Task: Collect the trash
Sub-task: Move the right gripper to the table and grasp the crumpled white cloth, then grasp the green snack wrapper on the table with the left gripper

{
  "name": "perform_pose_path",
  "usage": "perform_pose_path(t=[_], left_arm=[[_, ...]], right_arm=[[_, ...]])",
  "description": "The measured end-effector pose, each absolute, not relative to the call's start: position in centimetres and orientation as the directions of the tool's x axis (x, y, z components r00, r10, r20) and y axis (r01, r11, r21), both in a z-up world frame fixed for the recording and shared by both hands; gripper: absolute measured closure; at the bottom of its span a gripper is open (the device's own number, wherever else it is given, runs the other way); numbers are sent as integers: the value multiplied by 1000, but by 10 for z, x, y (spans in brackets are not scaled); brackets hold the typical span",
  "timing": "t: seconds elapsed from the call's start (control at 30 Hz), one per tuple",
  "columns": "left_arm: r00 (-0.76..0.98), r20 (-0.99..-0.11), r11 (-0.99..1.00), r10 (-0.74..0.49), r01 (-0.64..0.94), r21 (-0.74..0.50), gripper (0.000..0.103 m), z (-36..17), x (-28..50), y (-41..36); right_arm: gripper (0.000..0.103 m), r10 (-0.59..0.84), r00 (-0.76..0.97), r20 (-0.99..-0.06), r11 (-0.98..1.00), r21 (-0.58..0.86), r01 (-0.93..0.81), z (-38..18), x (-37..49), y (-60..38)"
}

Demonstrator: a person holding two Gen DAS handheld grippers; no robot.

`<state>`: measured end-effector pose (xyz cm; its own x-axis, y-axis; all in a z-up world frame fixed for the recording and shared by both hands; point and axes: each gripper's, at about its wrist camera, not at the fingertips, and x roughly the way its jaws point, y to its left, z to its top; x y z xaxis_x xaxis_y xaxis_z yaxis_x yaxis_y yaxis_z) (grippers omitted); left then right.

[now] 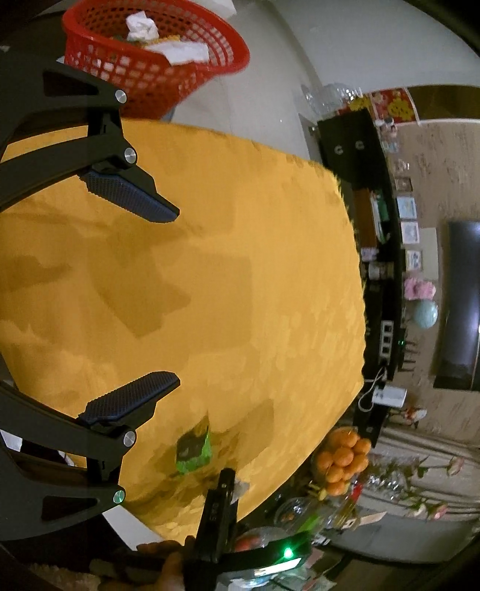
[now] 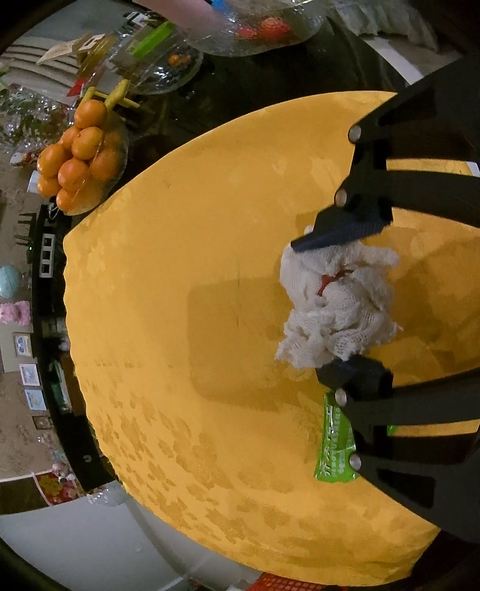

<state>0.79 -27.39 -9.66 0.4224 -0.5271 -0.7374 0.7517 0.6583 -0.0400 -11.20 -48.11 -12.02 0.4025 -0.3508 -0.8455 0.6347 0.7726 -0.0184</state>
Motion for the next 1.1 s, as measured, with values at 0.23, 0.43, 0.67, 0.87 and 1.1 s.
perform_pose_path(t=[0.23,0.43,0.67,0.87,1.1], left_arm=[[352,-757,595,-551,802,-60,23,-101,-11,-306],[281,-777,531,-564,844,-80,23,-106,-30,-342],[187,-808,478,-559,869,-130,23,-119,-41,-381],[154,-825,486,-544,859,-160,23,-130,-36,-406],[131,-849,482,-512,861,-159,40,-144,-38,-424]], right_arm=[[66,-352,447,-823,760,28,649,-110,-121,-490],[66,-349,479,-805,745,72,663,-102,-130,-496],[66,-349,485,-802,706,116,699,-99,-147,-511],[66,-340,494,-800,700,136,701,-99,-154,-516],[66,-324,504,-801,702,154,696,-99,-157,-518]])
